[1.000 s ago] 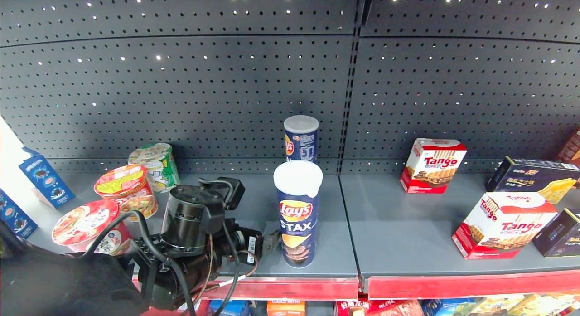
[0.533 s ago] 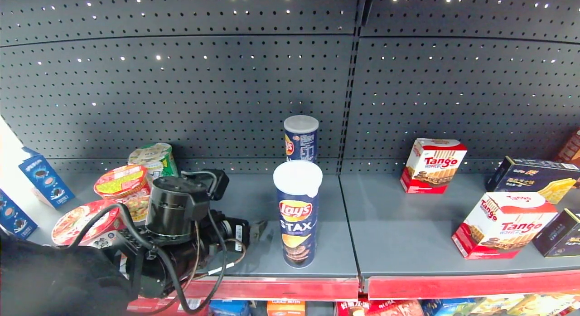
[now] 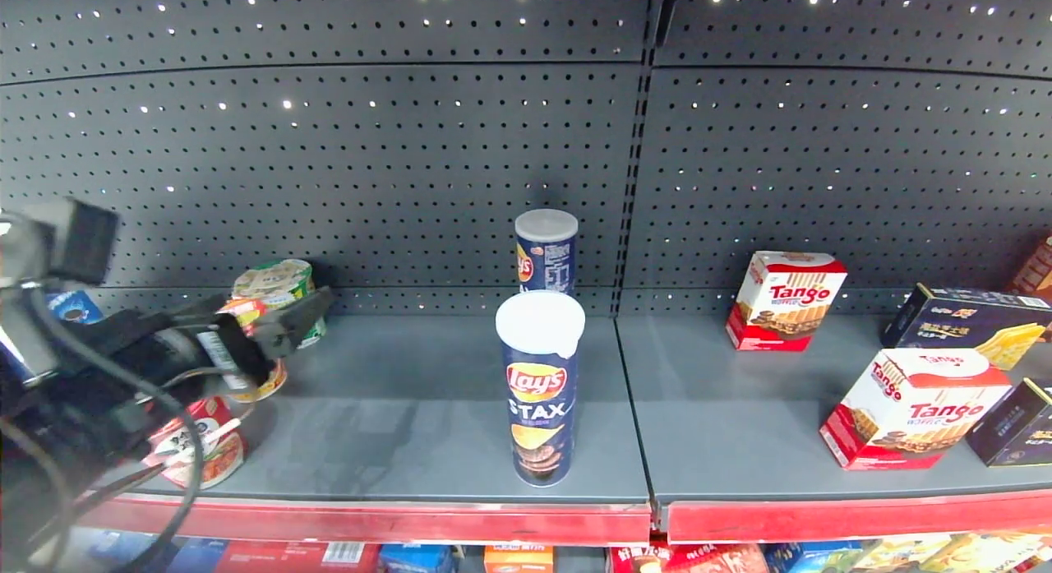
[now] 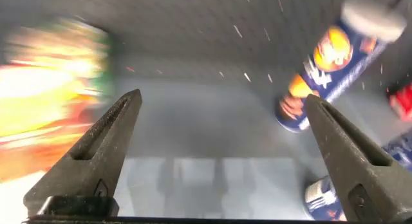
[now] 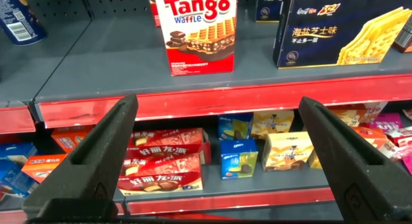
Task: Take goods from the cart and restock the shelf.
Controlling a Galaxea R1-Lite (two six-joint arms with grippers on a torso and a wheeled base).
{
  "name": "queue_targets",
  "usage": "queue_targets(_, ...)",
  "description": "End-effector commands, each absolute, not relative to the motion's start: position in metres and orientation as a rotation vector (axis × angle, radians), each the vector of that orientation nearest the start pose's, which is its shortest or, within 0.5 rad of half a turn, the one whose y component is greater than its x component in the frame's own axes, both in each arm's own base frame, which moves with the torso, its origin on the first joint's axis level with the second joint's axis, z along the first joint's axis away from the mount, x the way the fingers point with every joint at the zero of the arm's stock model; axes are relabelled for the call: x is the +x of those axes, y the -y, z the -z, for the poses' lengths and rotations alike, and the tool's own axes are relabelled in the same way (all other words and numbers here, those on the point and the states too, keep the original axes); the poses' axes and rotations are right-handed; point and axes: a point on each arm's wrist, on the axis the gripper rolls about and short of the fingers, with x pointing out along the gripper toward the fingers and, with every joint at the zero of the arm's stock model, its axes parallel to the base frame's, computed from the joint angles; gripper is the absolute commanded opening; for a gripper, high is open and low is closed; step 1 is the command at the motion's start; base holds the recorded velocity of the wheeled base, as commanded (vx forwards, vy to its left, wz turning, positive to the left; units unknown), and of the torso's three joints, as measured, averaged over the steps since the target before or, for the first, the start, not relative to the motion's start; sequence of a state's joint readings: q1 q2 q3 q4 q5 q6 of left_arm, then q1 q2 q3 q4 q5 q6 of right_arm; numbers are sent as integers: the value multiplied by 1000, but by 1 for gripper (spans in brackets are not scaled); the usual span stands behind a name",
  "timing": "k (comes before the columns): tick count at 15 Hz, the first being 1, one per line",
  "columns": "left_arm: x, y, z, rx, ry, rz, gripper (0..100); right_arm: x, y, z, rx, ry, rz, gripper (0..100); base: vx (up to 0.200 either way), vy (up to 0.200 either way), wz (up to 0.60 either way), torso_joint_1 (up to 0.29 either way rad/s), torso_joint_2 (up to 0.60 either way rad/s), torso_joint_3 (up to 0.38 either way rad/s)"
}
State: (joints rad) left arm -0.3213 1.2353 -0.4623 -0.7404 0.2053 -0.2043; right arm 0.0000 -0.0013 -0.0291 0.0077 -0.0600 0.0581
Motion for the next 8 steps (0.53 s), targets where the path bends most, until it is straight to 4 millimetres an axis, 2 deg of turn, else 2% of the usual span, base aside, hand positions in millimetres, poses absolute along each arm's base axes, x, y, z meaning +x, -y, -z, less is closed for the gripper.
queue_targets(1, 60, 5, -186, -169, 181, -29, 100, -25, 1, -83, 59, 23, 58, 100, 0, 0, 0, 0, 0, 0)
queue_targets(3, 29, 0, -178, -123, 213, -43, 100, -25, 1, -83, 59, 23, 59, 100, 0, 0, 0, 0, 0, 0)
queue_targets(6, -17, -7, -138, -63, 122, -49, 100, -25, 1, -83, 59, 23, 59, 100, 0, 0, 0, 0, 0, 0)
queue_targets(8, -27, -8, -127, -60, 115, -51, 100, -25, 1, -83, 59, 23, 59, 100, 0, 0, 0, 0, 0, 0)
